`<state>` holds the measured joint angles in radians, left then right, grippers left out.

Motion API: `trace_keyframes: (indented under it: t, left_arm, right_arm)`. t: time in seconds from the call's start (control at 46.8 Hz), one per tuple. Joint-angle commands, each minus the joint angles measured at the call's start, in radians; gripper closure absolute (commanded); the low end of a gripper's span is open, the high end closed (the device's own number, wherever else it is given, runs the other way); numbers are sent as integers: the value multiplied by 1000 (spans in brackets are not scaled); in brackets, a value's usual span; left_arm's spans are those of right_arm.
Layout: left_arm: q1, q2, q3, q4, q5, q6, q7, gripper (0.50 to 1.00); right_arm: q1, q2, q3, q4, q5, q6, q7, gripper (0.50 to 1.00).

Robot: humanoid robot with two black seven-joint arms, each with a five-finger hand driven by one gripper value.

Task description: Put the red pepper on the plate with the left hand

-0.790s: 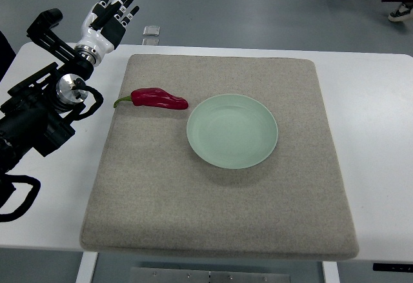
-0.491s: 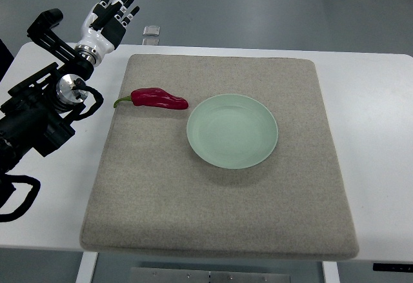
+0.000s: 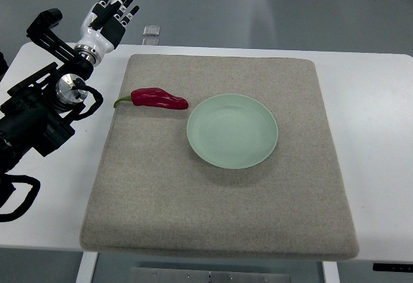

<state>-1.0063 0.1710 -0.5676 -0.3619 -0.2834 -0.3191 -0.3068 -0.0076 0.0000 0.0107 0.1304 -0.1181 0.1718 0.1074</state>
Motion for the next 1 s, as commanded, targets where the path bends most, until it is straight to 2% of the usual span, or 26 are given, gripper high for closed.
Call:
trace_keyframes:
  t: [0.0, 0.983]
  left_arm:
    - [0, -1, 0, 1, 1, 2, 0, 508]
    - [0, 8, 11, -9, 9, 8, 3, 514]
  right_arm:
    - [0, 0, 0, 0, 0, 0, 0, 572]
    - [0, 0, 0, 0, 0, 0, 0, 572]
